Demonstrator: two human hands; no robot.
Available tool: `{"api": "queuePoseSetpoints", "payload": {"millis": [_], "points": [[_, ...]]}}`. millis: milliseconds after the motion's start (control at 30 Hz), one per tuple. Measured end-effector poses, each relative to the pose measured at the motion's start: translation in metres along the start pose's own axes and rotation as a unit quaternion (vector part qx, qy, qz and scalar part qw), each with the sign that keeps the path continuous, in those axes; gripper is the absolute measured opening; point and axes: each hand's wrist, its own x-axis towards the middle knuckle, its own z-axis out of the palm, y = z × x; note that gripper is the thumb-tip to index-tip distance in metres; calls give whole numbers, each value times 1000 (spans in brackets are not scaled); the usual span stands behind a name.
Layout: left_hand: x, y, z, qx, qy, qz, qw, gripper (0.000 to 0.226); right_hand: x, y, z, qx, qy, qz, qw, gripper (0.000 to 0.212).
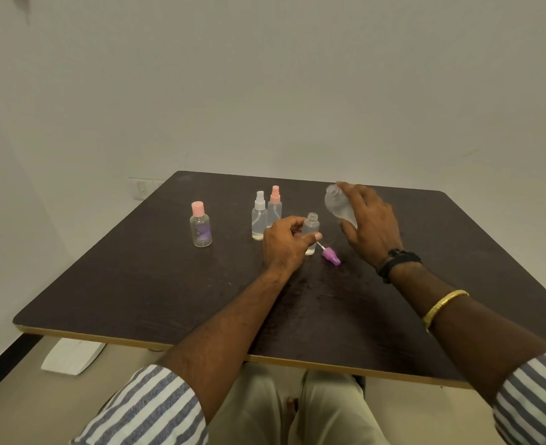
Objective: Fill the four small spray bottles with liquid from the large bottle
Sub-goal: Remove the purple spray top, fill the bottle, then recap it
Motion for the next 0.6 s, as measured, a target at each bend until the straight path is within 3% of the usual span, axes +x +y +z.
{"api": "queuePoseSetpoints", "payload": {"millis": [233,600], "points": [[1,-3,0,17,0,0,1000,40,2,5,1,148,40,135,979,78],[1,-2,-1,32,9,1,999,39,-2,12,12,183,30,223,957,86]]}}
